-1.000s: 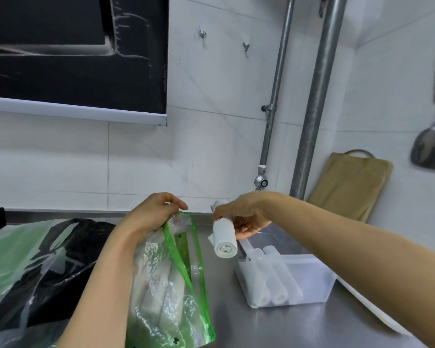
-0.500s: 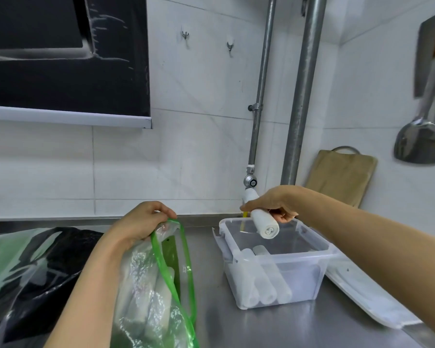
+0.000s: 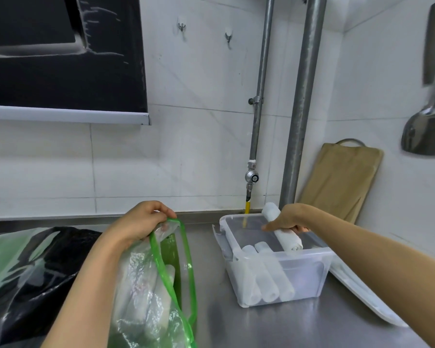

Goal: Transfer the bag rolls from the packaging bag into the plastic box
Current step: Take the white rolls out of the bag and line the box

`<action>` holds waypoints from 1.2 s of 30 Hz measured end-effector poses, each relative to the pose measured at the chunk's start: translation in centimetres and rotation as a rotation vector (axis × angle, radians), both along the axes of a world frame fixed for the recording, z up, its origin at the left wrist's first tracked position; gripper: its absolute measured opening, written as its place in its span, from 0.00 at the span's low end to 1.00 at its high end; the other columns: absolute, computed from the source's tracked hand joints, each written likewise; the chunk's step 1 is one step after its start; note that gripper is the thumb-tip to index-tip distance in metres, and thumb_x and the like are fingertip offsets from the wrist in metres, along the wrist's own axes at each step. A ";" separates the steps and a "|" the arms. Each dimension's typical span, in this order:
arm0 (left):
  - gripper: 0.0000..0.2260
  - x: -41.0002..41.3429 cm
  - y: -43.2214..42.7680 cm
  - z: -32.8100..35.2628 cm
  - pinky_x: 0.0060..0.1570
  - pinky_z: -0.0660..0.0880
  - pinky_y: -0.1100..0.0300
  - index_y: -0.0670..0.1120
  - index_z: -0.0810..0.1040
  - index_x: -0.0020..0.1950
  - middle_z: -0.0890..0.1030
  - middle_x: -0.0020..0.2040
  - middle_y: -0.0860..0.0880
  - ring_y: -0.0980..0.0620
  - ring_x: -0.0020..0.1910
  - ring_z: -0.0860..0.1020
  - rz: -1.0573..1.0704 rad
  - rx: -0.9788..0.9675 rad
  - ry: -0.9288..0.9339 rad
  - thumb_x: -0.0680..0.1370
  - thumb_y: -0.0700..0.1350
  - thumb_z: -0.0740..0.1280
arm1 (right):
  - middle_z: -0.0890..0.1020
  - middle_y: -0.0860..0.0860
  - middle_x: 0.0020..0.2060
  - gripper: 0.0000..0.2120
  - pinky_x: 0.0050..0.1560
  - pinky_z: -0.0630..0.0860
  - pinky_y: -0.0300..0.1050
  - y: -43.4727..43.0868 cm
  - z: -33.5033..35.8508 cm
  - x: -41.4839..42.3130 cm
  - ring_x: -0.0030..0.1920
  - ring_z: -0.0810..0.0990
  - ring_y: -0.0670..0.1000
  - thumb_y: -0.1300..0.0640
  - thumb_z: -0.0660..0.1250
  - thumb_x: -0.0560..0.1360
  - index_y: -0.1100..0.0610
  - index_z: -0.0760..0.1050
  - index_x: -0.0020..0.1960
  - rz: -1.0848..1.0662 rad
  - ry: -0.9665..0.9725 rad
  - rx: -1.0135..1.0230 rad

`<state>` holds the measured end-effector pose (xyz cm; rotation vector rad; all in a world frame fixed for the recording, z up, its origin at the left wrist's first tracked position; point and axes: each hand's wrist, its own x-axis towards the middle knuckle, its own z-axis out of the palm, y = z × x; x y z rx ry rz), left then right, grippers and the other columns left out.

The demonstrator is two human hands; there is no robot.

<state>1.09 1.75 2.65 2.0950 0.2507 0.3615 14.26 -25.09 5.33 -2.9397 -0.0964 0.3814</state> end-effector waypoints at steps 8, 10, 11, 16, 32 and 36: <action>0.11 0.2 0.0 -0.1 0.18 0.59 0.68 0.43 0.80 0.48 0.74 0.20 0.54 0.53 0.25 0.64 0.009 -0.021 0.003 0.78 0.35 0.58 | 0.62 0.49 0.29 0.23 0.28 0.57 0.37 -0.5 -2.2 1.3 0.27 0.59 0.47 0.37 0.66 0.72 0.56 0.64 0.36 0.002 0.072 -0.119; 0.11 0.3 0.1 -0.1 0.18 0.58 0.68 0.43 0.80 0.48 0.74 0.20 0.54 0.53 0.25 0.64 0.010 -0.024 0.006 0.78 0.35 0.59 | 0.63 0.49 0.28 0.26 0.29 0.59 0.38 -0.6 -2.4 1.3 0.27 0.61 0.47 0.35 0.65 0.71 0.56 0.64 0.33 0.016 0.070 -0.179; 0.10 0.3 0.1 -0.1 0.18 0.58 0.68 0.43 0.80 0.49 0.74 0.20 0.54 0.53 0.25 0.64 0.010 -0.024 0.008 0.78 0.35 0.59 | 0.63 0.49 0.28 0.27 0.29 0.59 0.38 -0.6 -2.5 1.4 0.27 0.61 0.48 0.34 0.64 0.71 0.57 0.64 0.33 0.020 0.080 -0.206; 0.10 0.3 0.1 -0.2 0.21 0.60 0.66 0.44 0.80 0.48 0.74 0.22 0.54 0.53 0.26 0.66 0.014 -0.017 0.007 0.78 0.36 0.59 | 0.75 0.52 0.44 0.31 0.44 0.68 0.40 -1.0 -3.1 1.4 0.43 0.73 0.51 0.33 0.58 0.74 0.60 0.75 0.56 0.060 0.143 -0.254; 0.11 0.2 0.2 -0.1 0.28 0.61 0.62 0.46 0.80 0.46 0.76 0.29 0.49 0.52 0.29 0.68 0.017 -0.028 0.016 0.78 0.37 0.59 | 0.70 0.52 0.69 0.23 0.67 0.65 0.44 -1.3 -4.3 1.8 0.68 0.69 0.52 0.47 0.57 0.80 0.55 0.66 0.72 0.186 0.130 -0.440; 0.11 0.2 0.3 -0.1 0.27 0.60 0.63 0.46 0.80 0.47 0.76 0.30 0.49 0.52 0.29 0.67 0.020 -0.017 0.015 0.78 0.37 0.59 | 0.70 0.53 0.68 0.22 0.67 0.65 0.44 -1.5 -4.6 2.4 0.68 0.69 0.53 0.48 0.57 0.81 0.55 0.67 0.72 0.212 0.109 -0.428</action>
